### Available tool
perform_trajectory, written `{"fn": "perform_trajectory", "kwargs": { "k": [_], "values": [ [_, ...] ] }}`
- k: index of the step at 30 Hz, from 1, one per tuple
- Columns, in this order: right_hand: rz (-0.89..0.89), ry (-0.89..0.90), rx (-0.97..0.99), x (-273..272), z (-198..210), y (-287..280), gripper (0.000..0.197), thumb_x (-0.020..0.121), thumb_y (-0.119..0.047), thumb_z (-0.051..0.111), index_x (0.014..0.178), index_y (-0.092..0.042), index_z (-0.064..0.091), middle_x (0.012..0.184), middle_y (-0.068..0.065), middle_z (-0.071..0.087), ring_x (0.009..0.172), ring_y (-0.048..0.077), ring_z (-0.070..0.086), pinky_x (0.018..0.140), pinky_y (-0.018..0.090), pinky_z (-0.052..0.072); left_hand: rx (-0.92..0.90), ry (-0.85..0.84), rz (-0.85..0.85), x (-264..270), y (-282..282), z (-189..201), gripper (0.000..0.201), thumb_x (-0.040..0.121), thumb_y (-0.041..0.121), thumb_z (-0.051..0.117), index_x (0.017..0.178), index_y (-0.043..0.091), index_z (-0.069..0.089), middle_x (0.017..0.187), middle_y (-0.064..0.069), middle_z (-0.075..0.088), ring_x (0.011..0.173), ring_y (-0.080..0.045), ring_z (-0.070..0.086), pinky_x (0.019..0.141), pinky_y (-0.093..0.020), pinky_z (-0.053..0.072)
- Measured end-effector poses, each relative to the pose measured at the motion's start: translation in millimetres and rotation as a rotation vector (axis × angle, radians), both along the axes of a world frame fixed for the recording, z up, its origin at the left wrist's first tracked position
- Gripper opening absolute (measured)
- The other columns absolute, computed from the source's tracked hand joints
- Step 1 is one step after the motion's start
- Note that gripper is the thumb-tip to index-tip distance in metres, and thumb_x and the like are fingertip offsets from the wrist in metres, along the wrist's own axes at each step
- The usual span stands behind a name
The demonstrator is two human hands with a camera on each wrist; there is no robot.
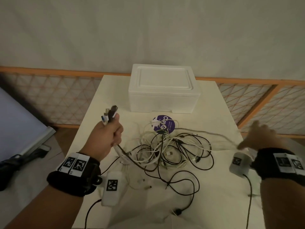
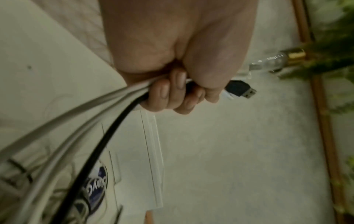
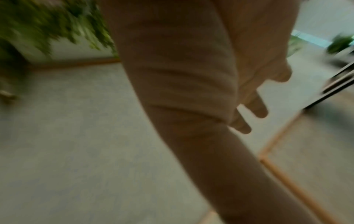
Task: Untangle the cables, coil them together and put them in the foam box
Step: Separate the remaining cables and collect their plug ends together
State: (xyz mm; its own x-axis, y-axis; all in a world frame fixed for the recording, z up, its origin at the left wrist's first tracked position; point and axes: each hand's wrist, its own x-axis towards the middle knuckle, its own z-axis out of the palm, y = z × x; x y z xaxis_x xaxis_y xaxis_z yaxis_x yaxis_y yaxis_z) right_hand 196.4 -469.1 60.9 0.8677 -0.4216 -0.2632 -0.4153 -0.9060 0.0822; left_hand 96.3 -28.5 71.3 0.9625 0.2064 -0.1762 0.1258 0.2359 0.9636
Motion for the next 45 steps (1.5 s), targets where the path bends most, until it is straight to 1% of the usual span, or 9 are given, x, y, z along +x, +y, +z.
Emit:
{"fn": "perform_trajectory", "kwargs": {
  "k": [4,8,14,19,21,26,29,36,45],
  "values": [
    [0.677,-0.038,0.485,-45.6,41.4,155.7,0.107,0.073,-0.059,0.069,0.151,-0.016,0.009,0.155,0.000,0.025,0.141,0.019,0.023,0.114,0.034,0.022,-0.245,0.027,-0.090,-4.9,-24.3,-1.1,0.046,0.087,0.042,0.049,0.052,0.018,0.032,0.053,0.000,0.030,0.037,-0.009,0.019,0.041,-0.020,0.022],
    [1.063,0.307,0.817,-85.6,12.7,262.5,0.037,0.088,-0.046,0.060,0.110,-0.017,0.053,0.099,-0.007,0.065,0.093,0.012,0.064,0.082,0.028,0.047,-0.303,-0.010,-0.110,-12.1,-43.4,-2.1,0.048,0.087,0.043,0.047,0.050,0.016,0.032,0.052,-0.002,0.031,0.039,-0.012,0.025,0.042,-0.021,0.028],
    [0.906,0.471,1.085,-89.0,-1.6,233.9,0.032,0.098,-0.036,0.047,0.080,-0.013,0.060,0.057,-0.011,0.050,0.051,0.004,0.046,0.054,0.022,0.047,-0.711,0.090,0.015,-51.6,11.6,-30.5,0.054,0.087,0.044,0.051,0.043,0.018,0.034,0.043,0.002,0.030,0.042,-0.014,0.036,0.061,-0.028,0.050],
    [1.020,0.667,0.617,-91.7,-12.9,215.1,0.039,0.097,-0.046,0.039,0.084,-0.012,0.056,0.071,0.009,0.060,0.052,0.018,0.051,0.050,0.029,0.049,-0.712,0.162,-0.012,-84.0,24.7,-62.5,0.055,0.063,0.037,0.084,0.044,0.018,0.036,0.041,0.003,0.030,0.040,-0.013,0.035,0.058,-0.031,0.053],
    [1.180,0.763,0.280,-96.6,-21.7,206.8,0.016,0.098,-0.023,0.042,0.092,-0.012,0.053,0.086,0.014,0.067,0.056,0.019,0.057,0.060,0.033,0.051,-0.703,0.249,0.081,-89.4,29.8,-69.4,0.051,0.076,0.036,0.070,0.044,0.019,0.034,0.039,0.003,0.027,0.036,-0.013,0.032,0.049,-0.030,0.050],
    [1.169,0.830,-0.009,-137.5,-61.6,185.4,0.031,0.096,-0.024,0.047,0.121,-0.006,0.049,0.118,0.016,0.057,0.106,0.028,0.054,0.082,0.031,0.040,-0.616,0.506,0.060,-108.1,15.8,-98.3,0.048,0.087,0.031,0.056,0.048,0.018,0.030,0.044,0.001,0.023,0.037,-0.013,0.025,0.046,-0.030,0.040],
    [1.099,0.731,0.064,-152.6,-90.7,176.5,0.051,0.092,-0.041,0.052,0.130,-0.009,0.041,0.127,0.013,0.053,0.114,0.029,0.052,0.089,0.034,0.043,-0.583,0.605,0.029,-113.5,3.5,-114.2,0.048,0.093,0.027,0.055,0.051,0.019,0.034,0.047,0.001,0.025,0.038,-0.013,0.026,0.048,-0.029,0.040],
    [1.120,0.352,0.068,-117.5,-101.3,192.3,0.028,0.097,-0.029,0.037,0.118,-0.020,0.052,0.112,0.006,0.062,0.100,0.028,0.061,0.079,0.036,0.048,-0.549,0.568,0.129,-90.9,8.3,-116.8,0.038,0.094,0.024,0.055,0.059,0.016,0.041,0.056,-0.001,0.040,0.036,-0.009,0.027,0.045,-0.024,0.037],
    [0.806,-0.071,0.999,-77.3,-14.5,273.0,0.007,0.092,-0.019,0.057,0.096,-0.017,0.063,0.078,-0.002,0.063,0.063,0.006,0.058,0.061,0.024,0.049,-0.334,0.311,-0.093,-46.5,-22.1,-60.3,0.016,0.097,0.008,0.049,0.085,0.012,0.060,0.081,-0.006,0.061,0.040,-0.006,0.028,0.046,-0.022,0.032]
  ]
}}
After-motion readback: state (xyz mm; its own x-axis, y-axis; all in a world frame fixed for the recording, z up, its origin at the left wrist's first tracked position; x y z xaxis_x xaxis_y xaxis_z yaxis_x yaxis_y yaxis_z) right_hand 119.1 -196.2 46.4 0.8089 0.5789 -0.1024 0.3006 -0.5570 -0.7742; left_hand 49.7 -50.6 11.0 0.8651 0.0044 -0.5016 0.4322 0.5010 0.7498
